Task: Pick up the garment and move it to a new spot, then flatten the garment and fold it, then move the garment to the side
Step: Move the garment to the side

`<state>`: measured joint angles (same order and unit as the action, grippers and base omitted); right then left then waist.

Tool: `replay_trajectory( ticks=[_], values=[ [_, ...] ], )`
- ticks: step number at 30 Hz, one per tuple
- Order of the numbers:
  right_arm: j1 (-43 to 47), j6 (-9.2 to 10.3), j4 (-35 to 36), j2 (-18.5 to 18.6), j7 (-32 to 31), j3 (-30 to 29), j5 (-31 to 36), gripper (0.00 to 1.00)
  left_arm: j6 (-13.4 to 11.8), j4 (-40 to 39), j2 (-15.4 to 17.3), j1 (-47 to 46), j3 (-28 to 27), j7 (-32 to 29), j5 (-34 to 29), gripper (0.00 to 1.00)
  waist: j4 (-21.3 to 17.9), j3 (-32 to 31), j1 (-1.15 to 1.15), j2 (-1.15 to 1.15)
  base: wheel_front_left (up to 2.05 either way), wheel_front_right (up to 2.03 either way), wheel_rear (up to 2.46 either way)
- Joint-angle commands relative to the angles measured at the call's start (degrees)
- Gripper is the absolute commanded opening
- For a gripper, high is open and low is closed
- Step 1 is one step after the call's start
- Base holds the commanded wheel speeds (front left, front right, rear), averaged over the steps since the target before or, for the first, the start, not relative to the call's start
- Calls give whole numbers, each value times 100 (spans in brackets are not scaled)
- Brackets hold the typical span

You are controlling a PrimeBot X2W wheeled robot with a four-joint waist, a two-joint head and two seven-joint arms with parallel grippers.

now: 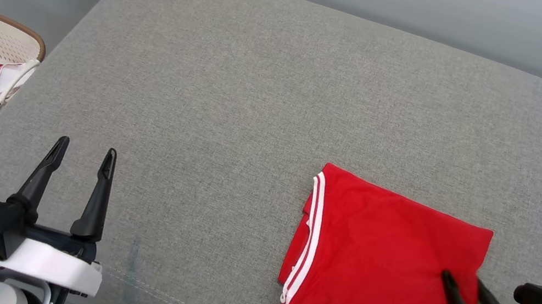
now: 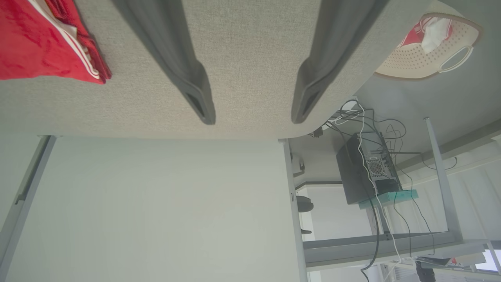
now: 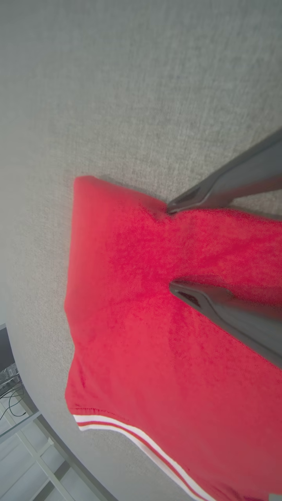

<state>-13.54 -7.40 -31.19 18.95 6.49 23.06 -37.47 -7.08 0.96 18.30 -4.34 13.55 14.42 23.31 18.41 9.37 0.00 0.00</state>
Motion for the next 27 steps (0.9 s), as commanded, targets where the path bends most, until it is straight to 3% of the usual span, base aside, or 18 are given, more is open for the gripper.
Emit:
replay_trajectory(
  ticks=[1, 12, 27],
  values=[
    [-127, -9, 48, 52, 56, 198, -111, 0, 33, -95, 97, -336, -274, 58, -83, 100, -21, 11, 0, 0, 0, 0, 0],
    [-237, -9, 90, 232, 585, 345, -136, 0, 179, -129, 44, -354, -327, 58, -261, 100, -571, 71, 0, 0, 0, 0, 0],
    [128, -9, 429, 121, 832, -83, -128, 0, 322, -352, 324, -771, -141, -266, -429, 100, -2464, 436, 0, 0, 0, 0, 0]
  ],
)
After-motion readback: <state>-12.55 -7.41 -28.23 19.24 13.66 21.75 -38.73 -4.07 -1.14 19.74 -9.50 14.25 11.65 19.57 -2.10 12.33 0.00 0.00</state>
